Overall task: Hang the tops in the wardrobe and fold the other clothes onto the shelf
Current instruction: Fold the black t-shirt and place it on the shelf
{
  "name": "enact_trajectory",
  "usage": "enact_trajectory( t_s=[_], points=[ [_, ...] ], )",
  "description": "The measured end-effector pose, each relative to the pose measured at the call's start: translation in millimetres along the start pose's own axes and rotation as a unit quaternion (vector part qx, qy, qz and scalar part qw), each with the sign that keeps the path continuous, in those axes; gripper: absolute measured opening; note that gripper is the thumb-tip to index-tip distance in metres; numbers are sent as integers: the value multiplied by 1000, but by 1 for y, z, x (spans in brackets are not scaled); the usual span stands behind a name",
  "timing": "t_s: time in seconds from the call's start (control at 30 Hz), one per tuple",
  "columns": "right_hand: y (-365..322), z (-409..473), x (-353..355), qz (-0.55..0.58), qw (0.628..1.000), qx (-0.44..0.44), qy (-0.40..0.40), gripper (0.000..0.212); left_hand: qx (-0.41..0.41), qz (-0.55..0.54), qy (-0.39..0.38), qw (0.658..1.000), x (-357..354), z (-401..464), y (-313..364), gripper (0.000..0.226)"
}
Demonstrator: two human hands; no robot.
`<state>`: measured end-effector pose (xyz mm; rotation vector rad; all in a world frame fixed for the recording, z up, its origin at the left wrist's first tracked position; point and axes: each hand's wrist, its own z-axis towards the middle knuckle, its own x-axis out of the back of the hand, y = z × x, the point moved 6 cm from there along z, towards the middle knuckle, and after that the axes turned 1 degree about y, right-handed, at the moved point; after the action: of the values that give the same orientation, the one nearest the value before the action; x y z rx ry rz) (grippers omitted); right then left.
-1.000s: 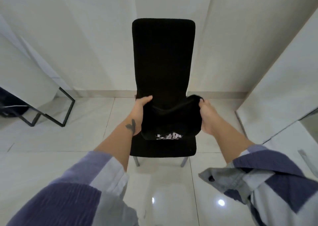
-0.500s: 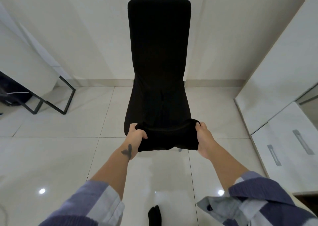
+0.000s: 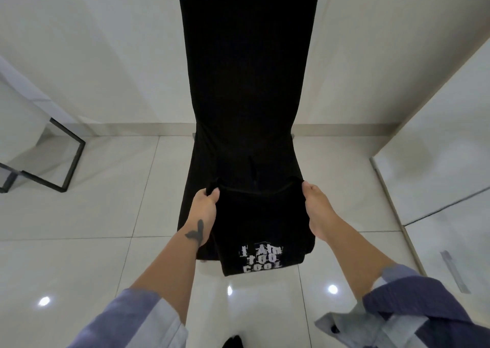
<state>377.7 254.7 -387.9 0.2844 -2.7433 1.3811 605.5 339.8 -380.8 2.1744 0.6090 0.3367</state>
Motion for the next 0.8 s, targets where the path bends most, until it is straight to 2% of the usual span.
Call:
enact_trajectory(
  t_s=[0.13,0.33,0.4,0.47,0.57,0.67,0.8],
  points=[
    [-11,85,-16,-30,999,17,23,48,-44,24,24,998,-15,76,13,8],
    [-30,175,-28,-86,984,124,93,33,-155,71,95,981,-38,161,17,20],
    [-31,195,-31,-104,976,157,109,29,-175,119,131,968,-42,181,16,24],
    [-31,211,-36,-144,966,179,118,26,-191,223,189,937,-42,197,16,29],
    [-33,233,-36,-237,935,213,155,24,-195,382,255,867,-47,218,14,37],
    [-28,250,-33,-363,889,216,177,27,-157,403,265,862,-49,235,5,38],
    [-16,262,-35,-440,859,196,176,27,-157,416,277,852,-47,241,-1,29]
  ],
)
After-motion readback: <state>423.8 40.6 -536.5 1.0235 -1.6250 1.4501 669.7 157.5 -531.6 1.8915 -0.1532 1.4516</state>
